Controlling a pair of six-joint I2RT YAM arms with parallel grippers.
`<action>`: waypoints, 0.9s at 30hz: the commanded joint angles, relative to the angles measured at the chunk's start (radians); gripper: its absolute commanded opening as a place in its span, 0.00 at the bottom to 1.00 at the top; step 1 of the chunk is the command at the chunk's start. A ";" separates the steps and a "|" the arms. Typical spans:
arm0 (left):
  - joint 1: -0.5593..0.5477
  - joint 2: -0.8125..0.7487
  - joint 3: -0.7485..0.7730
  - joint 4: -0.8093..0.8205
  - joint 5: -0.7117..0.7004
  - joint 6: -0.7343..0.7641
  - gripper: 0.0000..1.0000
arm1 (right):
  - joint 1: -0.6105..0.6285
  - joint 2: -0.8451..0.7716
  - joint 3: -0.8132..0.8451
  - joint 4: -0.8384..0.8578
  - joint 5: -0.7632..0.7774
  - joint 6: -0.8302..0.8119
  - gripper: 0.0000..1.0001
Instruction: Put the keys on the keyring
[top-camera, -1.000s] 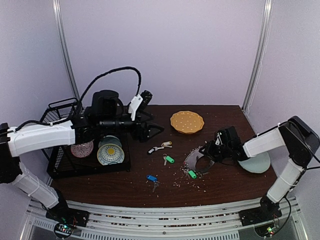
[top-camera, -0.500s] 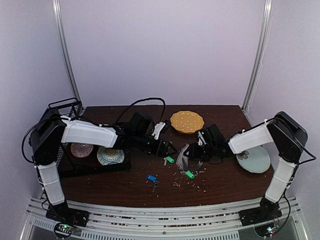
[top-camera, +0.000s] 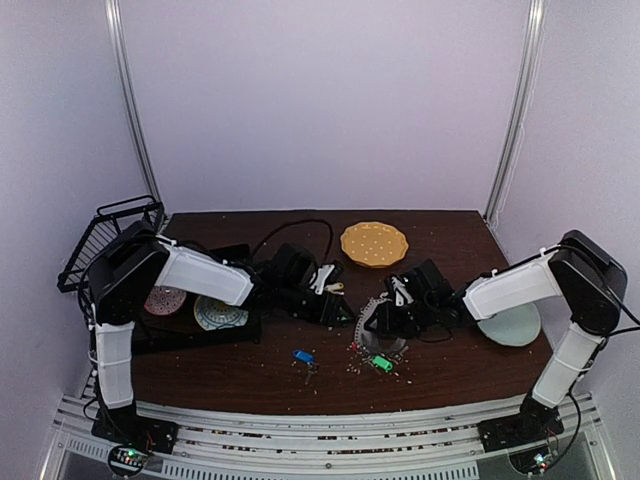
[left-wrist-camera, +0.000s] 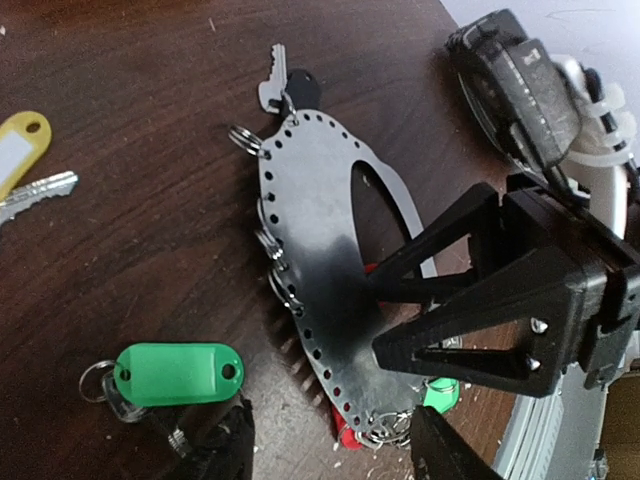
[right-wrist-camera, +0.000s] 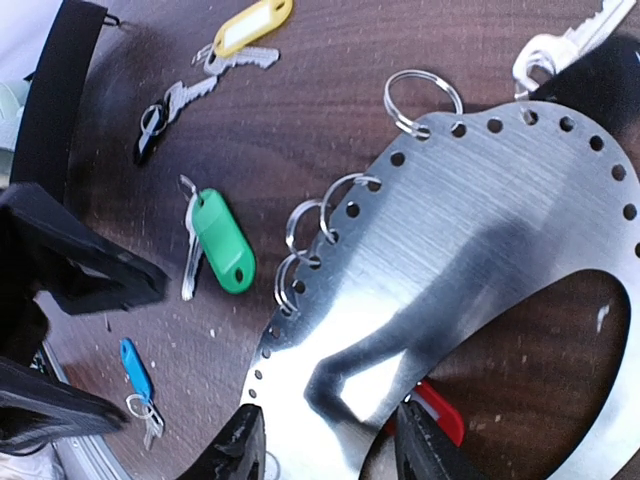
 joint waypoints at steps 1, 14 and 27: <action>0.000 0.066 0.067 0.066 0.080 -0.076 0.53 | -0.023 0.066 0.015 0.002 -0.012 0.054 0.48; -0.024 0.131 0.009 0.282 0.139 -0.251 0.48 | -0.003 0.029 -0.066 0.340 -0.242 0.193 0.38; -0.024 0.104 -0.058 0.369 0.121 -0.293 0.00 | -0.003 -0.146 -0.116 0.109 -0.015 0.146 0.38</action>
